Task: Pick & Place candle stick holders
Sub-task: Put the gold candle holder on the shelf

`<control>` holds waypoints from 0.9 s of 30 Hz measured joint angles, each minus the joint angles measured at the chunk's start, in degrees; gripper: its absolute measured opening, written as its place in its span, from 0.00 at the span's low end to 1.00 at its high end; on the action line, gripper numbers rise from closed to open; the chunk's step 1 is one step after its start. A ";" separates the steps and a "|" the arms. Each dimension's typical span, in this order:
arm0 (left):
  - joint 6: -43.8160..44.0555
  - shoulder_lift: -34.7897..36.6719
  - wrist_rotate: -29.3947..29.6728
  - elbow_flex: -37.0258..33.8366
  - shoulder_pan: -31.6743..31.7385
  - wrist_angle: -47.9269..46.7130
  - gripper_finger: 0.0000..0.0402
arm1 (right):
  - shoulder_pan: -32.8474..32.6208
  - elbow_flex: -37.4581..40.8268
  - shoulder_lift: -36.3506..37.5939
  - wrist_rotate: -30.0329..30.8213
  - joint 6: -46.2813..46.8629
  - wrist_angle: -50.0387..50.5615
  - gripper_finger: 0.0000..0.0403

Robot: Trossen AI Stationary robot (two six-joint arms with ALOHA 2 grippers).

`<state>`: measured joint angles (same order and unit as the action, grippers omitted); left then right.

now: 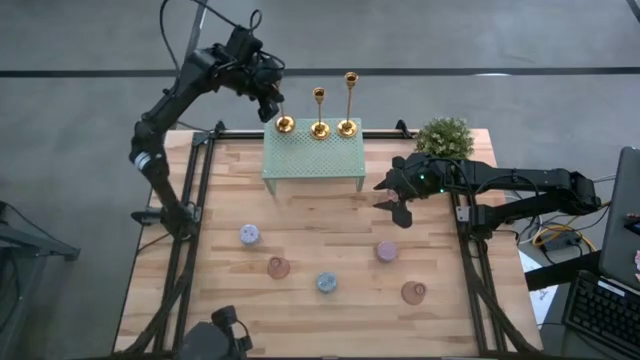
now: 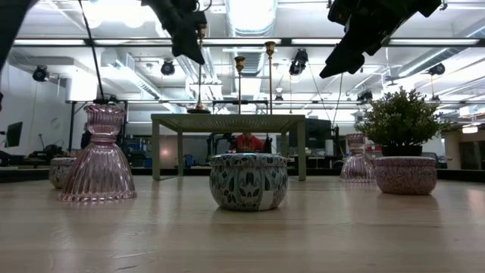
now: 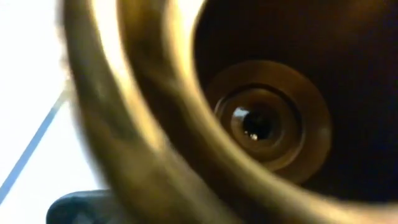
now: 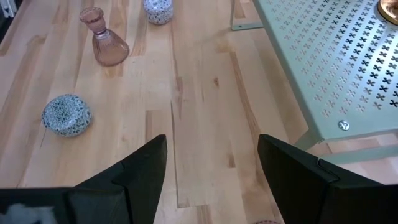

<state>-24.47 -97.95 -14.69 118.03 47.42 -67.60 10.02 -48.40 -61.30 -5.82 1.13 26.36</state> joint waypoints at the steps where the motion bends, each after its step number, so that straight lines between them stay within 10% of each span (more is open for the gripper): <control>1: -0.36 -0.92 -0.70 1.31 0.02 -1.16 0.05 | 0.00 0.00 0.00 0.00 0.00 -0.01 0.61; 27: -7.36 -5.49 -4.32 3.44 0.10 -3.32 0.05 | 0.00 0.00 0.00 0.00 0.36 -0.09 0.61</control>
<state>-31.83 -103.44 -19.00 121.47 47.53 -70.91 10.02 -48.40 -61.30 -5.82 1.49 26.27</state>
